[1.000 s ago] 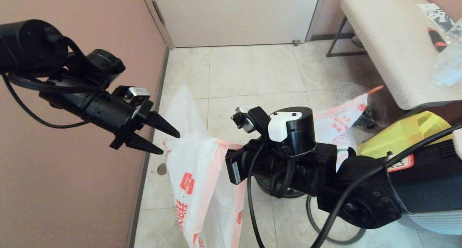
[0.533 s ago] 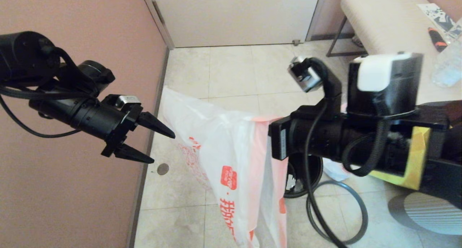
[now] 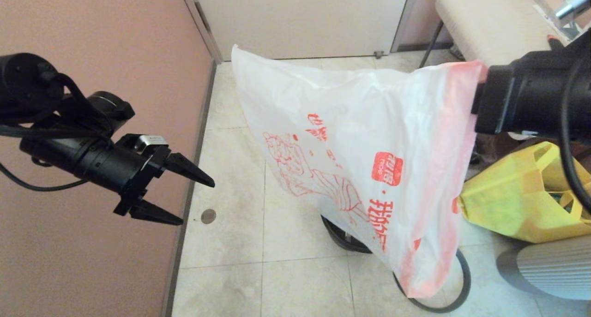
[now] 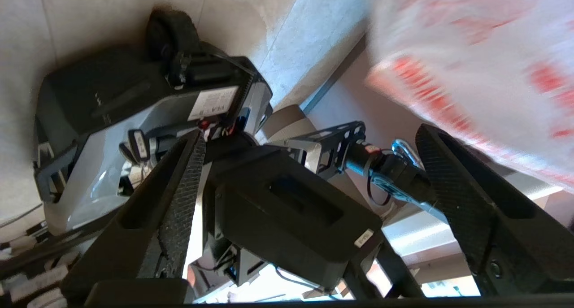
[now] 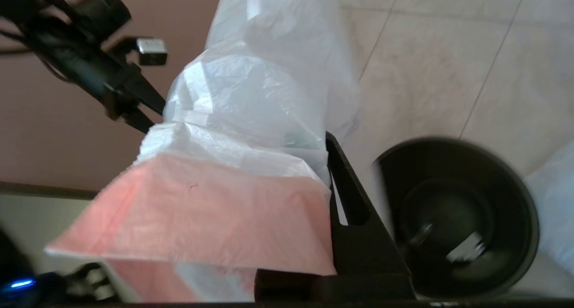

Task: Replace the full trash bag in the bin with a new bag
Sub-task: Put the new garbage bag on the trash can

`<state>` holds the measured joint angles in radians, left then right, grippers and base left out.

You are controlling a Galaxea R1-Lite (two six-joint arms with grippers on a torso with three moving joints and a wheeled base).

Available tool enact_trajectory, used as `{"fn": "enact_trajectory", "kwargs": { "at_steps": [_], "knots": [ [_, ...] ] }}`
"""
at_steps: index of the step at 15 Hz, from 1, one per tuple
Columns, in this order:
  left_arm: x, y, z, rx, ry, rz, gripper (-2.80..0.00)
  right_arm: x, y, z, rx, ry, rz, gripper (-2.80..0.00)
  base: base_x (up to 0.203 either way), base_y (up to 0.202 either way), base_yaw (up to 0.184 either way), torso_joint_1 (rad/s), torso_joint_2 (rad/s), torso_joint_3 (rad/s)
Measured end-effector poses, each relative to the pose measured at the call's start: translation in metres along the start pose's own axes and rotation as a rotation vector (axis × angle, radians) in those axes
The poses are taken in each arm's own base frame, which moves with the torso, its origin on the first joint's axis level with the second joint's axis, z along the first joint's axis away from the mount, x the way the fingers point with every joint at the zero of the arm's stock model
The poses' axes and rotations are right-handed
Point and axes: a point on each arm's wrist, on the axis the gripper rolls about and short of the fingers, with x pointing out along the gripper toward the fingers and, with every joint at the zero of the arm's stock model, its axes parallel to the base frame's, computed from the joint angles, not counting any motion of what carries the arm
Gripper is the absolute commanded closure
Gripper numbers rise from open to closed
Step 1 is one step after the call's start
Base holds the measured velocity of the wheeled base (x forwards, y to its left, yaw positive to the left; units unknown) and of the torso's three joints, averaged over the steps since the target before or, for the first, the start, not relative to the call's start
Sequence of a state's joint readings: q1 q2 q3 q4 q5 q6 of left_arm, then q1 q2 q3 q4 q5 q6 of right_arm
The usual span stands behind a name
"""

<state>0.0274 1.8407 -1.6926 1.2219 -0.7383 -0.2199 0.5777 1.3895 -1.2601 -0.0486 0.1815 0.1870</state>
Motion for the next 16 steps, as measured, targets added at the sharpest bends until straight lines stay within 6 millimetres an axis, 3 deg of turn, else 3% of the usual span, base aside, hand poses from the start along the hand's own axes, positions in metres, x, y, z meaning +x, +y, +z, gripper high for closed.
{"fn": "enact_trajectory", "kwargs": {
  "at_steps": [4,8,13,16],
  "knots": [
    [0.015,0.021,-0.01,-0.003,0.076,0.006,-2.8,-0.041,0.0,0.035,0.09,-0.025,0.008,0.0,0.0,0.0,0.0,0.0,0.0,0.0],
    [0.028,0.043,-0.006,-0.054,0.095,-0.02,-2.8,-0.072,0.006,0.041,0.122,0.074,-0.047,0.0,0.0,0.0,0.0,0.0,0.0,0.0],
    [0.031,0.048,-0.005,-0.072,0.106,-0.019,-2.8,-0.08,0.006,0.037,0.141,0.127,-0.091,0.0,0.0,0.0,0.0,0.0,0.0,0.0],
    [0.031,0.048,-0.004,-0.073,0.106,-0.018,-2.8,-0.09,0.011,0.047,0.139,0.11,-0.082,0.0,0.0,0.0,0.0,0.0,0.0,0.0]
  ]
}}
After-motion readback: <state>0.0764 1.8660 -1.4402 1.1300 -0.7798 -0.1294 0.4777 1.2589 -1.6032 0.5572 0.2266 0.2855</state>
